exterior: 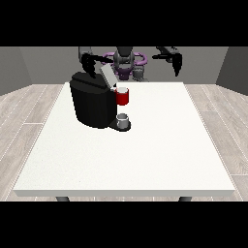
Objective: Insert the coffee pod into the coffee machine and close the lid
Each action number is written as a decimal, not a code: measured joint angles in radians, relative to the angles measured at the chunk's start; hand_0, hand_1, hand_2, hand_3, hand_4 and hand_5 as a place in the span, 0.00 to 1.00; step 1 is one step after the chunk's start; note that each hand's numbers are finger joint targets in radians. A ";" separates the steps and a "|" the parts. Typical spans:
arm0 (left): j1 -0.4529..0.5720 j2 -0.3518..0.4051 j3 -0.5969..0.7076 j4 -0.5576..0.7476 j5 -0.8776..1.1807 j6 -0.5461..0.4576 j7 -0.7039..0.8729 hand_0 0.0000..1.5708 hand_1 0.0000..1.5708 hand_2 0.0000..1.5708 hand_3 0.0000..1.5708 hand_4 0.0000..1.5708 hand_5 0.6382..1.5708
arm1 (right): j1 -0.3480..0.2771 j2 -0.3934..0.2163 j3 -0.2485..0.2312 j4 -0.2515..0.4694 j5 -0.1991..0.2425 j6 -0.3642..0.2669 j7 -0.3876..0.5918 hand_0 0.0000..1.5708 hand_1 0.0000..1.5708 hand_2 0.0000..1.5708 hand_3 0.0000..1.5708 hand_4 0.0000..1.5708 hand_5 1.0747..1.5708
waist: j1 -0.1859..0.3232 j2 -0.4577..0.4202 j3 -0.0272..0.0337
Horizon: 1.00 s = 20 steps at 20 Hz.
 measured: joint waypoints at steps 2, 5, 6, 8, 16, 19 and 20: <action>0.010 -0.008 -0.018 -0.030 -0.003 0.011 0.007 0.00 0.00 0.00 0.00 0.00 1.00 | -0.022 -0.009 -0.008 0.023 0.006 0.003 -0.017 0.00 0.00 0.00 0.00 0.00 1.00 | 0.007 0.010 -0.0007; 0.008 0.016 -0.003 -0.031 0.015 0.008 -0.007 0.00 0.00 0.00 0.00 0.00 1.00 | -0.055 0.006 0.002 0.031 0.025 -0.012 -0.015 0.00 0.00 0.00 0.00 0.00 1.00 | -0.002 0.029 -0.0016; 0.007 0.019 -0.005 -0.041 0.022 0.005 0.000 0.00 0.00 0.00 0.00 0.00 1.00 | -0.073 0.003 -0.005 0.046 0.026 -0.016 -0.014 0.00 0.00 0.00 0.00 0.00 1.00 | 0.006 0.036 -0.0015; 0.009 0.025 -0.003 -0.052 0.037 0.001 0.006 0.00 0.00 0.00 0.00 0.00 1.00 | -0.103 -0.001 -0.013 0.068 0.025 -0.013 -0.006 0.00 0.00 0.00 0.00 0.00 1.00 | 0.011 0.044 -0.0007; 0.026 0.034 -0.019 -0.067 0.027 0.028 -0.002 0.00 0.00 0.00 0.00 0.00 1.00 | -0.154 0.004 -0.009 0.106 0.041 -0.006 -0.043 0.00 0.00 0.00 0.00 0.00 1.00 | 0.007 0.063 -0.0024; 0.019 0.039 -0.020 -0.060 0.023 0.038 -0.012 0.00 0.00 0.00 0.00 0.00 1.00 | -0.177 0.013 -0.008 0.113 0.048 -0.017 -0.050 0.00 0.00 0.00 0.00 0.00 1.00 | 0.005 0.072 -0.0016; 0.019 0.038 -0.023 -0.057 0.024 0.040 -0.013 0.00 0.00 0.00 0.00 0.00 1.00 | -0.188 0.016 -0.008 0.117 0.049 -0.020 -0.039 0.00 0.00 0.00 0.00 0.00 1.00 | 0.003 0.072 -0.0008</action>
